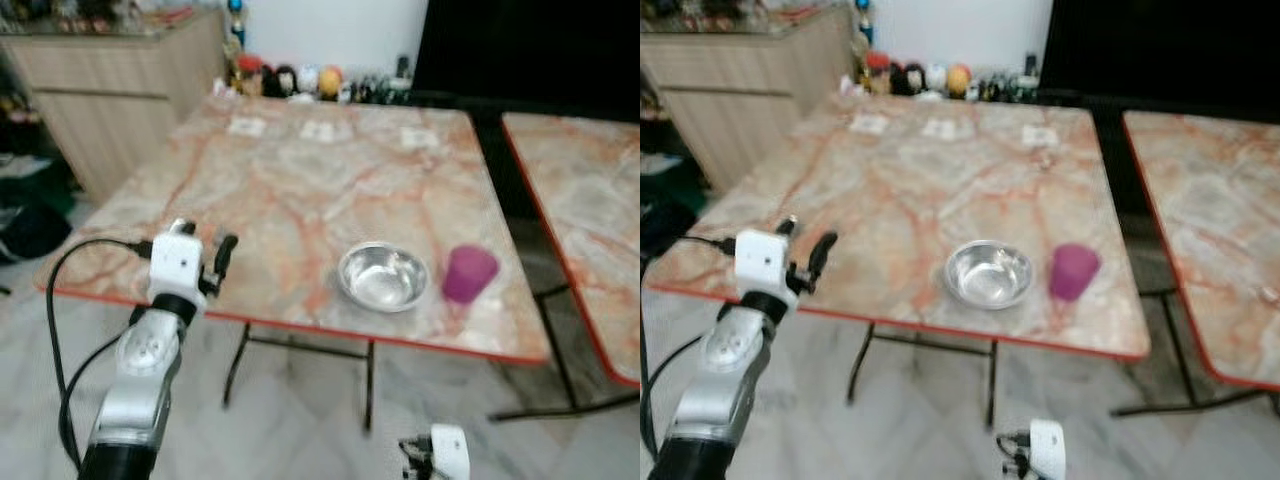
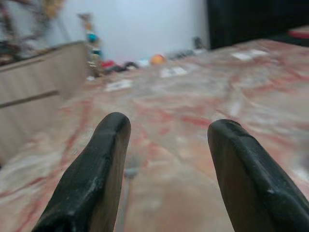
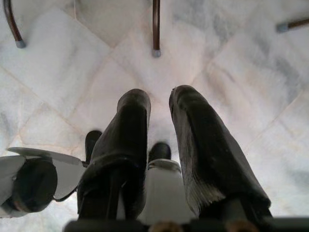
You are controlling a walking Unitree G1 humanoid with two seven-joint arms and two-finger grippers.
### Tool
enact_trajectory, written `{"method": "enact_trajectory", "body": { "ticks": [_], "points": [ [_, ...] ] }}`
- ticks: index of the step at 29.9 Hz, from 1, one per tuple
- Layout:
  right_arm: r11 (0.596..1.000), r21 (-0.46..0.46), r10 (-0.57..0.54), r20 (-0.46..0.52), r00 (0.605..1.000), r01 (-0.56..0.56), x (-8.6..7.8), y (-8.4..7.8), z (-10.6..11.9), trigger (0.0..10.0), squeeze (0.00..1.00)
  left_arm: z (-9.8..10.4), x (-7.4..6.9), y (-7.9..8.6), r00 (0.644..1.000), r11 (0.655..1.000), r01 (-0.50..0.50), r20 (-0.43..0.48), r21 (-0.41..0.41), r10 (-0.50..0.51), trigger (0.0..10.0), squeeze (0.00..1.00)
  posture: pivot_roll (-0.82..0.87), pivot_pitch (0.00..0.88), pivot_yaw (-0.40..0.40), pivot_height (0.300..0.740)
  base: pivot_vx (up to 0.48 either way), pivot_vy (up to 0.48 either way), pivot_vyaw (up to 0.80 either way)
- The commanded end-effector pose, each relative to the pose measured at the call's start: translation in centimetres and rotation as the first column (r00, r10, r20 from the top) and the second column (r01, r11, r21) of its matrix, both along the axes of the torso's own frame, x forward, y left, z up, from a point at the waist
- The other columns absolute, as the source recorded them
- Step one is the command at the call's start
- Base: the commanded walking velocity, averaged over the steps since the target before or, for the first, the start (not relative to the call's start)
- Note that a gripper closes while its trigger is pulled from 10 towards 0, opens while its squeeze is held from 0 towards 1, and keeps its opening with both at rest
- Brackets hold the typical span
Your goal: Setting the table
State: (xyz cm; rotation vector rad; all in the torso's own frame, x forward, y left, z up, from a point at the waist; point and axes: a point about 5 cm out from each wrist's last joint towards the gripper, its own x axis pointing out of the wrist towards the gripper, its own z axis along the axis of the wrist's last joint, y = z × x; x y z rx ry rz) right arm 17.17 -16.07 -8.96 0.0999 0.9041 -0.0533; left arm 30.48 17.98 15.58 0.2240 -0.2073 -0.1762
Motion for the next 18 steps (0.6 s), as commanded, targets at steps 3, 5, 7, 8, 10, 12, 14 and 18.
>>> {"method": "enact_trajectory", "body": {
  "ticks": [3, 5, 7, 8, 10, 12, 14, 18],
  "points": [
    [1.000, 0.000, -0.011, -0.021, 1.000, 0.011, -0.62, -0.13, -0.28, 10.0, 0.00, -0.03, -0.08, -0.58, 0.999, 0.999, 0.032, -0.009, 0.016, -0.032, 10.0, 0.00, 0.11, 0.000, -0.008, 0.740, 0.000, -0.417, 0.00],
    [1.000, 0.000, -0.010, -0.021, 1.000, 0.010, -0.60, -0.12, -0.27, 10.0, 0.00, 0.02, -0.08, -0.57, 0.999, 0.999, 0.033, -0.007, 0.010, -0.033, 10.0, 0.00, 0.11, 0.000, -0.007, 0.740, 0.000, -0.480, 0.00],
    [1.000, 0.001, -0.010, -0.021, 1.000, 0.010, -0.59, -0.11, -0.27, 10.0, 0.00, 0.09, -0.08, -0.54, 0.999, 0.999, 0.033, -0.005, 0.007, -0.033, 10.0, 0.00, 0.11, 0.000, -0.007, 0.740, 0.000, -0.480, 0.00],
    [1.000, 0.001, -0.010, -0.020, 1.000, 0.010, -0.58, -0.11, -0.27, 10.0, 0.00, 0.11, -0.08, -0.53, 0.999, 0.999, 0.034, -0.004, 0.005, -0.034, 10.0, 0.00, 0.11, 0.000, -0.007, 0.740, 0.000, -0.480, 0.00],
    [1.000, 0.001, -0.010, -0.020, 1.000, 0.010, -0.58, -0.11, -0.26, 10.0, 0.00, 0.14, -0.08, -0.51, 0.999, 0.999, 0.034, -0.003, 0.004, -0.034, 10.0, 0.00, 0.11, 0.000, -0.007, 0.740, 0.000, -0.480, 0.00],
    [1.000, 0.001, -0.011, -0.020, 1.000, 0.011, -0.58, -0.12, -0.26, 10.0, 0.00, 0.14, -0.09, -0.52, 0.999, 0.999, 0.035, -0.004, 0.004, -0.035, 10.0, 0.00, 0.11, 0.000, -0.007, 0.740, 0.000, -0.480, 0.00],
    [1.000, 0.002, -0.012, -0.020, 1.000, 0.012, -0.58, -0.12, -0.26, 10.0, 0.00, 0.15, -0.09, -0.53, 0.999, 0.999, 0.035, -0.005, 0.004, -0.035, 10.0, 0.00, 0.11, 0.000, -0.007, 0.740, 0.000, -0.480, 0.00],
    [1.000, 0.001, -0.012, -0.020, 1.000, 0.012, -0.56, -0.10, -0.26, 10.0, 0.00, 0.16, -0.01, -0.54, 0.999, 0.999, 0.034, -0.009, 0.014, -0.034, 10.0, 0.00, 0.11, 0.000, -0.006, 0.740, 0.000, -0.362, 0.00]
  ]
}}
